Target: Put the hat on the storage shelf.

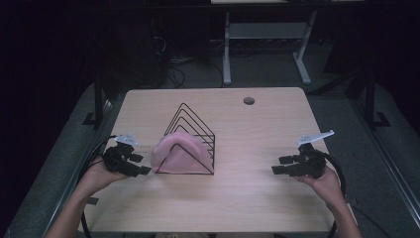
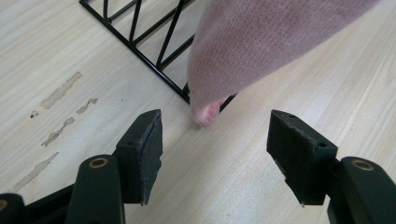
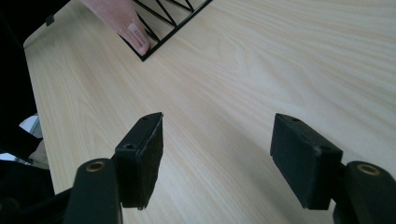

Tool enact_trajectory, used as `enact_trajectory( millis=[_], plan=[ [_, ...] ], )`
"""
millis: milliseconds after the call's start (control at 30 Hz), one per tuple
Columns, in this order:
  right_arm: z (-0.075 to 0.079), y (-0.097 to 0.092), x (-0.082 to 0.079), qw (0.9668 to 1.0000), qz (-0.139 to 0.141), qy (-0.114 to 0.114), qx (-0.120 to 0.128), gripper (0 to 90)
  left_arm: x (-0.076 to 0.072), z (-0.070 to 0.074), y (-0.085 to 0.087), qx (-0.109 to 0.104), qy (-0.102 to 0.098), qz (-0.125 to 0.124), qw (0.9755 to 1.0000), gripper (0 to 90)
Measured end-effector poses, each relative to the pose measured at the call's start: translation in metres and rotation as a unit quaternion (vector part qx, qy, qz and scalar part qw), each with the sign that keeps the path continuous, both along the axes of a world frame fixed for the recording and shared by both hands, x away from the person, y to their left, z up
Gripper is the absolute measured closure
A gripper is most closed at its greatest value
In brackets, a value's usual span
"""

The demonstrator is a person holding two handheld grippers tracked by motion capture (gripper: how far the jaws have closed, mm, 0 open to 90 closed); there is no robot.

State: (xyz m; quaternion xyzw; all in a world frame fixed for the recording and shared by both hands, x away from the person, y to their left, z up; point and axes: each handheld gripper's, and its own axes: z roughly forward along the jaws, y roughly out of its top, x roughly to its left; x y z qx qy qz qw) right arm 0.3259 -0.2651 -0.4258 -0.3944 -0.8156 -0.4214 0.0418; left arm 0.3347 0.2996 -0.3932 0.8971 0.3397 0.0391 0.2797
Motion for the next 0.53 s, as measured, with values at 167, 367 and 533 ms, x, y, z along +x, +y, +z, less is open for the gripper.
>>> enact_trajectory(
  millis=[167, 367, 533],
  plan=[
    [-0.005, -0.007, -0.012, 1.0000, -0.007, 0.000, -0.004, 33.9, -0.003, 0.000, 0.000, -0.002, -0.002, -0.001, 1.0000, 35.6],
    [-0.011, -0.012, -0.031, 0.9999, -0.014, -0.009, 0.000, 31.5, -0.010, 0.001, 0.000, -0.013, -0.003, 0.005, 0.9999, 35.7],
    [-0.012, -0.011, -0.051, 0.9993, -0.014, -0.033, 0.010, 27.5, -0.020, -0.005, -0.003, -0.031, -0.005, 0.017, 0.9994, 34.3]
  ],
)
